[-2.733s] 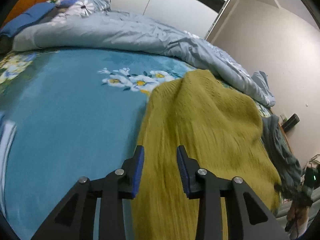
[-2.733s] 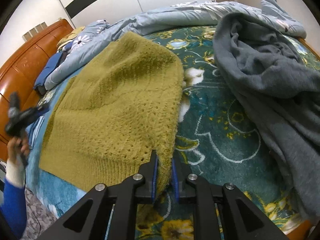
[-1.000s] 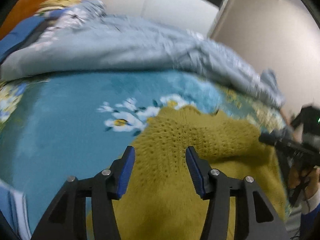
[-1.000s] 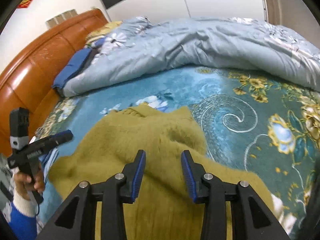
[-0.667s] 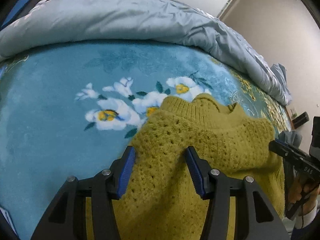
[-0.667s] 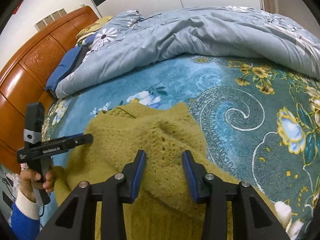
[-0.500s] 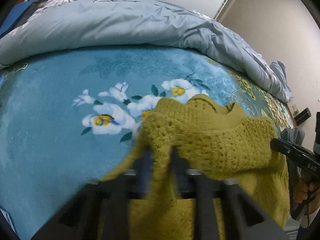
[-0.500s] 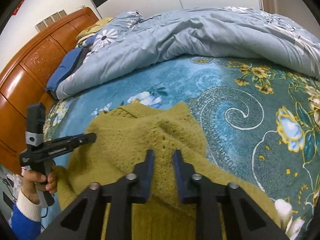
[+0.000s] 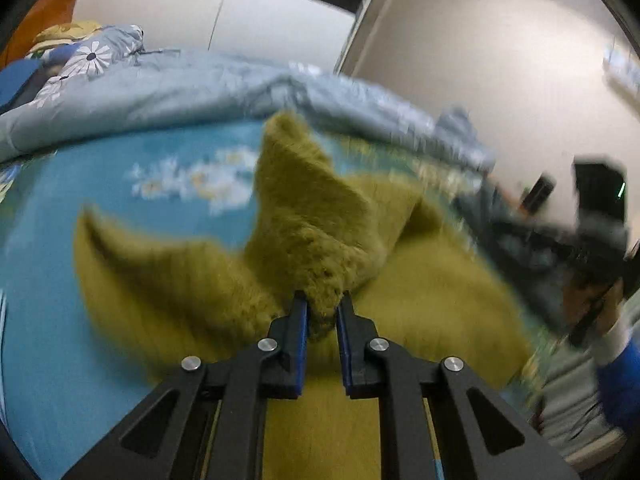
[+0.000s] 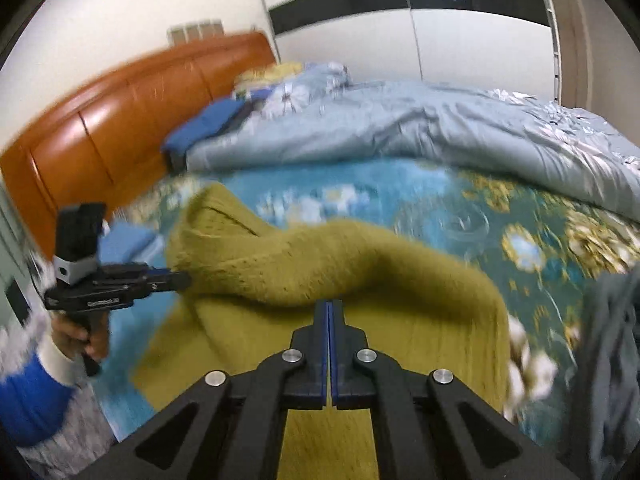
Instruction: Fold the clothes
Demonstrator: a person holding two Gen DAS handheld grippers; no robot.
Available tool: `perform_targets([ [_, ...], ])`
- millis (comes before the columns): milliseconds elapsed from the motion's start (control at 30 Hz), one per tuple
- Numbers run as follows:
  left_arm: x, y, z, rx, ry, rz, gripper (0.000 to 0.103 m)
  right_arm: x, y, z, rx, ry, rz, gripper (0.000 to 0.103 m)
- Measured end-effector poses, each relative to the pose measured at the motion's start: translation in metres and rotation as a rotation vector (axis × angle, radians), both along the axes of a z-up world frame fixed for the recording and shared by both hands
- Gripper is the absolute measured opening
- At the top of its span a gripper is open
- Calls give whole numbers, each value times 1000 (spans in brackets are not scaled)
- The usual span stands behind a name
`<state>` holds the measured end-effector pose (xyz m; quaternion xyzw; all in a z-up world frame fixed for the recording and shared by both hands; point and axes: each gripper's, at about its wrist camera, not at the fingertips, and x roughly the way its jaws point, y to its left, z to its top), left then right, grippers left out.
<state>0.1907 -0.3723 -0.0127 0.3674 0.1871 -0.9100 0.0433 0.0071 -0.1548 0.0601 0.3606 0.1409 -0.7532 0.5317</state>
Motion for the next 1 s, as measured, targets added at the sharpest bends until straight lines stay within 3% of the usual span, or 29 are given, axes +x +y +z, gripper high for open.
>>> perform_targets([
  [100, 7, 14, -18, 29, -30, 2, 14, -1, -7, -6, 37, 1, -5, 3],
  [200, 12, 24, -21, 24, -26, 3, 14, -8, -19, -2, 28, 35, -26, 4],
  [300, 15, 29, -24, 39, -30, 5, 14, -24, -44, 1, 10, 6, -38, 4],
  [333, 16, 30, -24, 46, -30, 7, 14, -31, -55, 0, 10, -18, -28, 12],
  [433, 22, 24, -23, 86, -16, 23, 14, -51, -91, -9, 47, -58, -40, 61],
  [567, 26, 14, -22, 141, 1, 45, 14, -58, -118, -26, 135, -31, -48, 61],
  [700, 24, 17, -23, 135, -8, 42, 15, -50, -119, -42, 190, -14, -48, 59],
  [767, 24, 18, -23, 138, -9, 46, 15, -47, -117, -44, 203, -4, -56, 28],
  [833, 25, 18, -22, 144, -7, 54, 15, -43, -114, -45, 217, -3, -56, 16],
  [1000, 31, 19, -18, 132, -5, 54, 16, -25, -66, -16, 79, -8, -35, 14],
])
